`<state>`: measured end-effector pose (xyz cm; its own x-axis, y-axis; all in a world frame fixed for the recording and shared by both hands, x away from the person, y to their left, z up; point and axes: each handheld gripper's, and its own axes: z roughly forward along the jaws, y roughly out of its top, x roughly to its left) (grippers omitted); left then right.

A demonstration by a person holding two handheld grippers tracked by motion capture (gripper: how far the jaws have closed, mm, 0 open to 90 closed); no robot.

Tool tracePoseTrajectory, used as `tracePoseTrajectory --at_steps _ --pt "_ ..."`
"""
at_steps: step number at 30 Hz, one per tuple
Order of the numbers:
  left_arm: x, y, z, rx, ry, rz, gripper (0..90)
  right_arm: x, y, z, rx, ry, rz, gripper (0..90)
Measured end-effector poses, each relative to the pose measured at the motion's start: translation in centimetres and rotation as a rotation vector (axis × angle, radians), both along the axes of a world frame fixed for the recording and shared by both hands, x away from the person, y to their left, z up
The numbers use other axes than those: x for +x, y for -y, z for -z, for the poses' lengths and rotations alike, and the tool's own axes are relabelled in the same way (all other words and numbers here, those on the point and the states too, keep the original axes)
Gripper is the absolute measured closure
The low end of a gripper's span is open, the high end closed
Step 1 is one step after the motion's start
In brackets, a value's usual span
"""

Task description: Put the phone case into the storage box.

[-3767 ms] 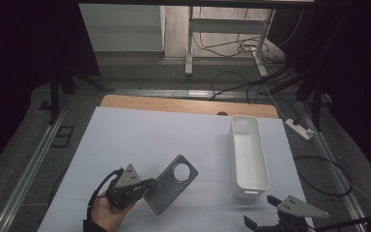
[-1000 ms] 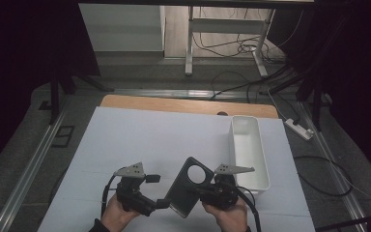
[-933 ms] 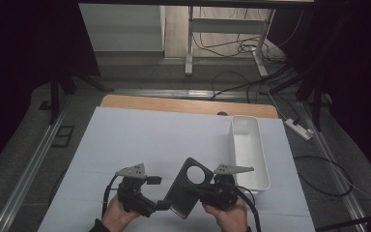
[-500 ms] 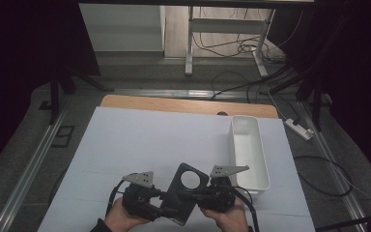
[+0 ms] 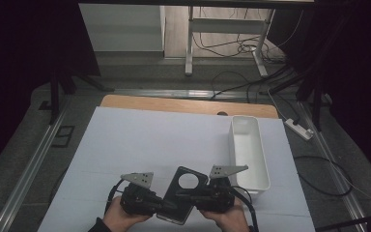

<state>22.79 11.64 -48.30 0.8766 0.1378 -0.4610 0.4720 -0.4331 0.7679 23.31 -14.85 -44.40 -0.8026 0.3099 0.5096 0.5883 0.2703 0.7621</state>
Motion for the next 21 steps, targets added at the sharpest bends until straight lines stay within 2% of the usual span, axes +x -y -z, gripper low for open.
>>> tracePoseTrajectory --at_steps 3,9,13,14,16,21 --pt "0.0 -0.3 -0.1 0.033 0.015 -0.050 84.2 0.0 0.3 -0.3 -0.031 0.038 0.056 51.8" --pt "-0.5 -1.0 -0.5 0.083 0.057 -0.154 84.2 -0.3 0.8 -1.1 -0.145 0.189 0.187 20.9" --pt "-0.9 -1.1 -0.6 0.137 0.081 -0.203 84.2 -0.3 0.9 -1.4 -0.187 0.216 0.238 3.9" --pt "-0.9 -1.1 -0.6 0.137 0.081 -0.203 84.2 -0.3 0.9 -1.4 -0.187 0.216 0.238 3.9" --pt "-1.1 -1.0 -0.6 0.163 0.086 -0.227 84.2 -0.3 1.0 -1.6 -0.224 0.231 0.263 0.3" --pt "-1.5 -0.7 -0.7 0.223 0.113 -0.280 84.2 -0.3 1.2 -2.1 -0.255 0.265 0.288 0.0"
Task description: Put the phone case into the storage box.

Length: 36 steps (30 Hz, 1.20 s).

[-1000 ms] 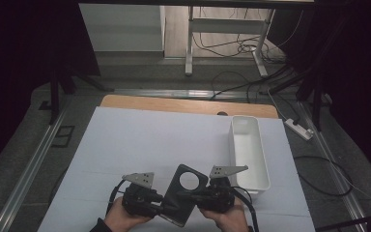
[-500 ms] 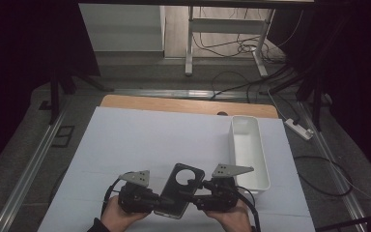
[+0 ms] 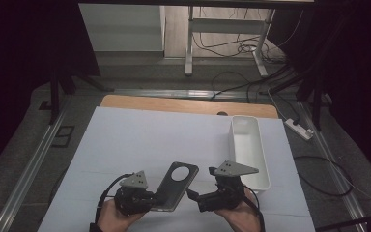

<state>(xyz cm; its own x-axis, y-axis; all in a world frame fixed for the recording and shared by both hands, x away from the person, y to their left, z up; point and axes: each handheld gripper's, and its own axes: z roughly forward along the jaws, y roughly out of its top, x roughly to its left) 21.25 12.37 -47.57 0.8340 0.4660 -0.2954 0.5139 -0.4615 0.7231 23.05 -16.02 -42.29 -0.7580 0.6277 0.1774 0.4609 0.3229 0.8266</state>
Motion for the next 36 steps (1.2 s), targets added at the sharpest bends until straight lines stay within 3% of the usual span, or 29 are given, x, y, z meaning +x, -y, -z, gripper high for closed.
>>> tracePoseTrajectory --at_steps 2,8,12,15,16,17,22,29,36 --pt "-0.1 0.0 0.0 0.009 0.001 -0.014 84.2 0.0 0.1 -0.1 -0.020 0.027 0.015 0.0" --pt "-0.3 0.1 0.0 0.015 -0.004 -0.024 84.2 -0.1 -0.1 -0.4 -0.075 0.037 0.040 0.0" --pt "-0.5 0.2 0.1 0.019 -0.012 -0.018 84.2 -0.3 -0.2 -0.7 -0.083 0.053 0.034 1.1" --pt "-0.6 0.4 0.1 0.021 -0.017 -0.008 84.2 -0.5 -0.1 -1.1 -0.083 0.071 0.059 16.6" --pt "-0.6 0.4 0.1 0.021 -0.017 -0.008 84.2 -0.5 -0.1 -1.1 -0.083 0.071 0.059 16.6" --pt "-0.7 0.5 0.1 0.027 -0.017 0.002 84.1 -0.5 0.1 -1.3 -0.066 0.076 0.049 28.8" --pt "-0.8 0.7 0.2 0.028 -0.019 0.009 84.1 -0.8 0.2 -1.6 -0.060 0.115 0.034 53.3" --pt "-0.9 0.9 0.2 0.022 -0.022 0.018 84.2 -0.9 0.3 -1.7 -0.049 0.124 0.041 71.7" --pt "-0.9 1.0 0.2 0.002 -0.030 0.027 84.2 -0.8 0.3 -1.6 -0.061 0.122 0.044 76.8"
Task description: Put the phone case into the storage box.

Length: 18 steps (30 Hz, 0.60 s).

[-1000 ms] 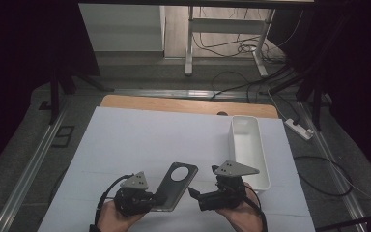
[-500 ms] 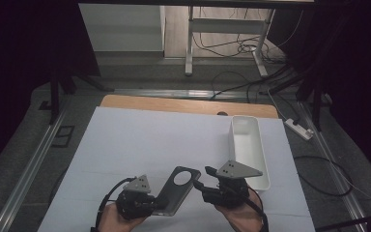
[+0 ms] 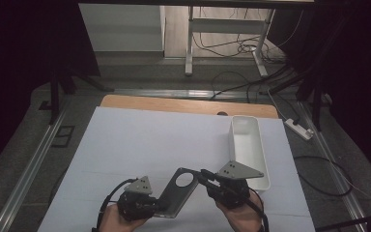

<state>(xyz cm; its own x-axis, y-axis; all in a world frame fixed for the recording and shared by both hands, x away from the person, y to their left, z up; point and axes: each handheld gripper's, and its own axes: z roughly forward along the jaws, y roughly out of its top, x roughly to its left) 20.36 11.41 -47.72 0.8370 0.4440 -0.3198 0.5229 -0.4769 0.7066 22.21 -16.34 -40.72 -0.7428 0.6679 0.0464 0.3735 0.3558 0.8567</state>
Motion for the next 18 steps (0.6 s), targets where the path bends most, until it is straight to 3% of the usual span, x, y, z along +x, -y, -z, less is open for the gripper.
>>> tracePoseTrajectory --at_steps 12,18 --pt "0.23 0.29 0.56 -0.040 -0.027 0.033 83.1 -0.27 -0.17 -0.08 -0.021 0.022 0.026 79.0" --pt "0.24 0.65 0.63 -0.048 -0.025 0.038 68.7 -0.27 -0.39 -0.17 -0.032 0.025 0.029 79.2"
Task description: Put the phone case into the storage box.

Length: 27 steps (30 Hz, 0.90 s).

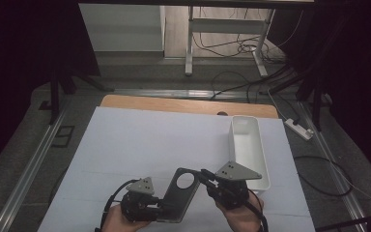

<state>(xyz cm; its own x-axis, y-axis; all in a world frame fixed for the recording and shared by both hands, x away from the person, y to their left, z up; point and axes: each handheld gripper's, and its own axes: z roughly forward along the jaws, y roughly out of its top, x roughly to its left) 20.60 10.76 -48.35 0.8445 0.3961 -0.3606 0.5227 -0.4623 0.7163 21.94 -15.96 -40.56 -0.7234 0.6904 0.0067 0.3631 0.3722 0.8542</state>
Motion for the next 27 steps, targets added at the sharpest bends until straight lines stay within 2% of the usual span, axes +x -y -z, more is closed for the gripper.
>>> tracePoseTrajectory --at_steps 1,2,3,4,5,6,11,12,15,16,18,19,20,22,27 --pt "0.0 0.0 0.0 0.000 0.000 0.000 65.7 0.0 0.0 0.0 -0.003 0.001 0.001 79.3" --pt "0.0 0.0 -0.2 -0.027 0.001 -0.006 58.4 0.0 -0.1 -0.1 -0.011 0.001 0.005 79.3" --pt "0.0 0.0 -0.2 -0.027 0.001 -0.006 53.8 0.0 -0.1 -0.1 -0.011 0.001 0.005 79.3" --pt "0.0 0.0 -0.3 -0.041 0.000 -0.007 53.8 0.0 -0.1 -0.1 -0.011 0.001 0.005 79.3" --pt "0.0 0.0 -0.4 -0.054 -0.001 -0.009 43.9 0.1 -0.1 -0.2 -0.015 0.002 0.008 79.3" --pt "0.1 -0.1 -0.5 -0.068 0.008 -0.016 40.0 0.1 -0.1 -0.2 -0.016 0.001 0.010 79.3" --pt "0.0 -0.4 -0.9 -0.072 0.044 -0.043 18.7 0.3 0.1 -0.3 -0.016 0.003 0.016 79.3" --pt "-0.1 -0.5 -1.0 -0.067 0.058 -0.055 18.7 0.4 0.1 -0.3 -0.020 0.007 0.019 79.3" --pt "-0.2 -1.0 -1.2 -0.039 0.097 -0.065 9.2 0.6 0.3 -0.6 -0.021 0.016 0.025 79.3" --pt "-0.2 -1.0 -1.2 -0.039 0.097 -0.065 7.7 0.6 0.3 -0.6 -0.021 0.016 0.025 79.3" --pt "-0.4 -1.7 -1.3 -0.023 0.119 -0.094 5.9 0.9 0.5 -0.8 -0.021 0.023 0.032 79.3" --pt "-0.4 -1.7 -1.3 -0.023 0.119 -0.094 4.6 1.1 0.6 -1.0 -0.024 0.025 0.036 79.3" --pt "-0.5 -2.4 -1.2 -0.016 0.133 -0.120 3.5 1.3 0.7 -1.1 -0.027 0.031 0.039 79.3" --pt "-0.7 -3.0 -1.1 -0.016 0.138 -0.142 2.6 1.5 0.9 -1.4 -0.031 0.039 0.045 79.3" --pt "-1.2 -4.3 -1.0 0.007 0.168 -0.181 0.9 2.3 1.5 -2.1 -0.033 0.054 0.057 79.3"
